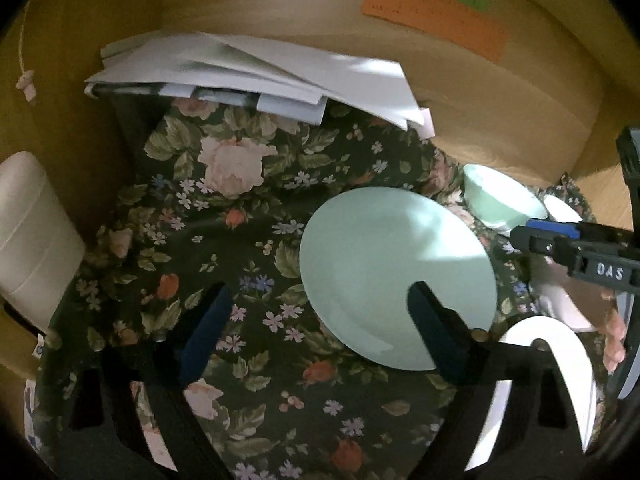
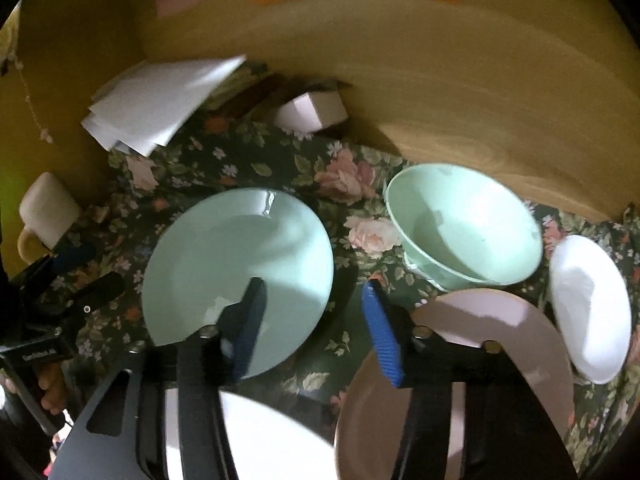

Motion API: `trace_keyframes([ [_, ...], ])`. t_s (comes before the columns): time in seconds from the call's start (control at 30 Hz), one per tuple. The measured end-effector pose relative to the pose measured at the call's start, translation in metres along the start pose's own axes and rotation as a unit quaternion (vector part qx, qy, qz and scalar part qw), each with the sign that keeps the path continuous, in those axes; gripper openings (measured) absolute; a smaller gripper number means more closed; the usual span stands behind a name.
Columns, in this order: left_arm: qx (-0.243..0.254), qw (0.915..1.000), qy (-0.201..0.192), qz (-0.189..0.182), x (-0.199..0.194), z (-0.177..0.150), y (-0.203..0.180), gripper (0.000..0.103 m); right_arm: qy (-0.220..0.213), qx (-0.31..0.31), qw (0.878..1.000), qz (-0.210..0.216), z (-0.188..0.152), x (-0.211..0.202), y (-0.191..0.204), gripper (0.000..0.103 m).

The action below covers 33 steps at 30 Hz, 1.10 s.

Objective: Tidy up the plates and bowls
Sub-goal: 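Close both tools on the rim of the mint green plate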

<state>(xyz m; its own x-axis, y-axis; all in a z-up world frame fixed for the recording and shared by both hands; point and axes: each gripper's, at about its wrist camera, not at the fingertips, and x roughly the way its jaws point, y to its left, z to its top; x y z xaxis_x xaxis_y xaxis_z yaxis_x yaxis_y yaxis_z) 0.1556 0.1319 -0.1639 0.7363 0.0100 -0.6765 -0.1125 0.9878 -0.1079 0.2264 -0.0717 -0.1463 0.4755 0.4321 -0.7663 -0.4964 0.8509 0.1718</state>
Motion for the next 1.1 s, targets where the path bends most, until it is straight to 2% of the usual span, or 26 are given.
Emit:
trace_keyframes([
  [0.07, -0.005, 0.9999, 0.011, -0.003, 0.006, 0.001, 0.003, 0.077, 0.016, 0.006, 1.0, 0.003, 0.003, 0.01, -0.002, 0.038],
  [0.17, -0.021, 0.9994, 0.028, -0.006, 0.015, 0.001, 0.011, 0.064, 0.036, 0.011, 0.999, 0.005, 0.006, 0.023, -0.004, 0.028],
  [0.23, -0.032, 0.9986, 0.041, -0.012, 0.021, 0.001, 0.016, 0.049, 0.047, 0.012, 0.999, 0.003, 0.009, 0.029, -0.003, 0.026],
  [0.4, -0.04, 0.9971, 0.057, -0.03, 0.028, 0.0, 0.019, 0.039, 0.075, 0.009, 0.997, -0.007, 0.015, 0.041, -0.001, 0.022],
  [0.6, -0.038, 0.9955, 0.072, -0.048, 0.033, 0.0, 0.016, 0.033, 0.101, 0.022, 0.995, -0.016, 0.02, 0.056, -0.006, 0.021],
  [0.87, -0.037, 0.9933, 0.095, -0.055, 0.046, 0.001, 0.012, 0.033, 0.121, 0.013, 0.992, -0.033, 0.022, 0.065, -0.01, 0.022],
  [1.1, -0.025, 0.9934, 0.095, -0.059, 0.055, 0.004, -0.003, 0.033, 0.145, -0.005, 0.989, -0.019, 0.021, 0.079, 0.0, 0.023],
])
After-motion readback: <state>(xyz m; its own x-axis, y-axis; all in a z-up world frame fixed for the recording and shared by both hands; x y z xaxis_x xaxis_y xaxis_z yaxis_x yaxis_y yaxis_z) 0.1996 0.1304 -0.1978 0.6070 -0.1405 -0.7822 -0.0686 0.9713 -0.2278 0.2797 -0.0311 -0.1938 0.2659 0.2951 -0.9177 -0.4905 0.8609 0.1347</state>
